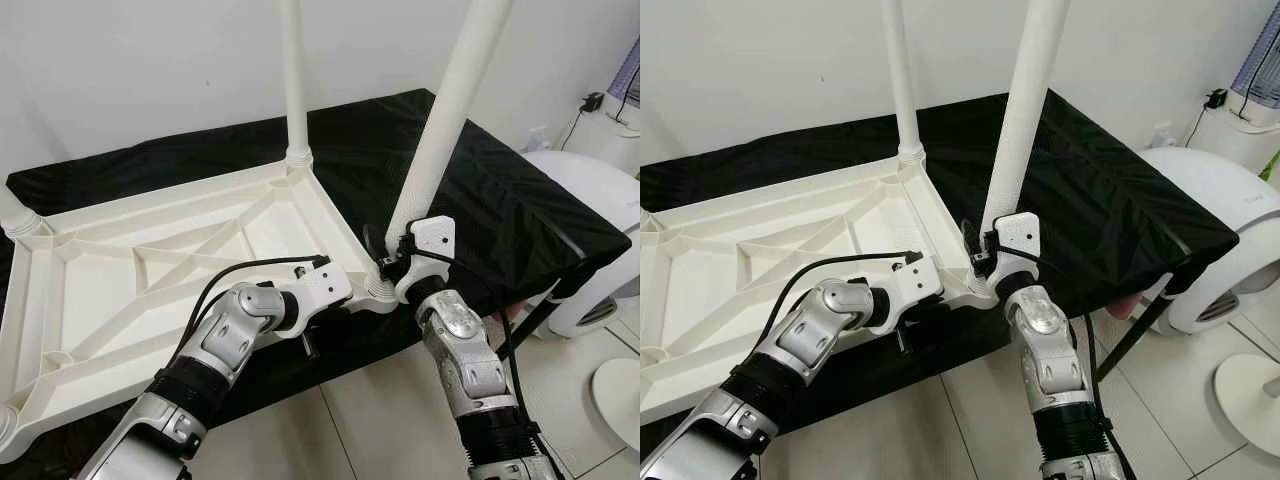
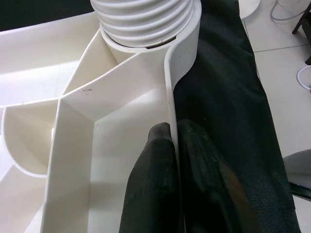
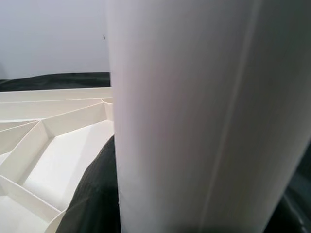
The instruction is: Building children table
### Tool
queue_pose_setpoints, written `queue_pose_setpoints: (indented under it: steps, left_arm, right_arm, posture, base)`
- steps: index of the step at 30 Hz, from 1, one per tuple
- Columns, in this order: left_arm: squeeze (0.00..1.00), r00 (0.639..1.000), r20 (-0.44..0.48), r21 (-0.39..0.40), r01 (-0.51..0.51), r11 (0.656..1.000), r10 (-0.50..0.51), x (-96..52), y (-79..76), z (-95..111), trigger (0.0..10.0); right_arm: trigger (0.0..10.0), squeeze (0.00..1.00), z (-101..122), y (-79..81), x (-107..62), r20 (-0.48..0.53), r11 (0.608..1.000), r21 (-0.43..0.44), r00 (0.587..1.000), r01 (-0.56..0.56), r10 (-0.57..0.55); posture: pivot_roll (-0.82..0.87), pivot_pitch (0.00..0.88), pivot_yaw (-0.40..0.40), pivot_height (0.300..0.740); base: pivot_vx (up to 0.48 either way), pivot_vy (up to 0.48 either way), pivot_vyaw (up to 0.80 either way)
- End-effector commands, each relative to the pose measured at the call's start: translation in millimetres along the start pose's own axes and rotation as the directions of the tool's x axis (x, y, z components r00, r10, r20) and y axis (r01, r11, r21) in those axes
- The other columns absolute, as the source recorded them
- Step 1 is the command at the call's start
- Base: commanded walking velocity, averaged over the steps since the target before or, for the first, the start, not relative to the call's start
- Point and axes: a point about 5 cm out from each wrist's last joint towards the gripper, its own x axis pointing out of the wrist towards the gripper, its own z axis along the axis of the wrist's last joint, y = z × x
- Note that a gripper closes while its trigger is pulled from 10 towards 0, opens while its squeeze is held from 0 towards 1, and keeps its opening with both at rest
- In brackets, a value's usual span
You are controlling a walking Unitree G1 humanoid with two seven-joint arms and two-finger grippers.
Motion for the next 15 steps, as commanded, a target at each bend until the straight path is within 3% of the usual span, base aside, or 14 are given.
queue_pose_setpoints:
  steps: [1,15]
  left_arm:
    - [0.00,1.000,-0.001,0.005,-0.014,1.000,0.014,4.3,-5.7,-3.0,10.0]
    - [0.00,1.000,0.000,0.004,-0.015,1.000,0.015,4.1,-5.4,-2.7,10.0]
  right_arm:
    - [10.0,0.00,-19.8,10.0,-4.1,-0.094,0.999,0.028,0.995,-0.016,0.019]
    - [10.0,0.00,-15.7,18.9,-6.6,-0.080,0.999,0.005,0.996,0.032,-0.031]
  posture:
    - [-0.11,0.106,0.053,0.740]
    - [-0.11,0.109,0.053,0.740]
  base:
    - [0.000,0.000,0.00]
    - [0.000,0.000,0.00]
